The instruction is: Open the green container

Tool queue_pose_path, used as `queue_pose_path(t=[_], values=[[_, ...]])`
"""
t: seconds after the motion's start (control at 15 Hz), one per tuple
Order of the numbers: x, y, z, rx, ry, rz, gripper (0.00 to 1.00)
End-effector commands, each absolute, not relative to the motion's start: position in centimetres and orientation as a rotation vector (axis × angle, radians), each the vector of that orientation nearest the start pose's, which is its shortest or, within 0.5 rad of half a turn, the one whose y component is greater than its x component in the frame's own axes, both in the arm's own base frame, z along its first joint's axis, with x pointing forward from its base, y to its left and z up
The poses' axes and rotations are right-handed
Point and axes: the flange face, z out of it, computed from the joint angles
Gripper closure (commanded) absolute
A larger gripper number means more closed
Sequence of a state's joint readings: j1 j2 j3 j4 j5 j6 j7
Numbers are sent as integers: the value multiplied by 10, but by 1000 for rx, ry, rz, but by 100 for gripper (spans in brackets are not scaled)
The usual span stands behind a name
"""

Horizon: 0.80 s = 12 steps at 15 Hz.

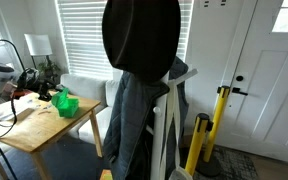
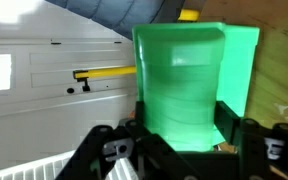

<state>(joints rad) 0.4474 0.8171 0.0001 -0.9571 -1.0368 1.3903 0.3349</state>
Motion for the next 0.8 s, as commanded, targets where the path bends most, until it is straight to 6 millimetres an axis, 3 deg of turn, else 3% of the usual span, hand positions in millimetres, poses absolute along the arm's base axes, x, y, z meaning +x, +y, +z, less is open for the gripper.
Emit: queue_pose_path(t=[0.0,0.73], values=[[710,226,422,2049,143,58,55],[711,224,418,2051,142,26,55]])
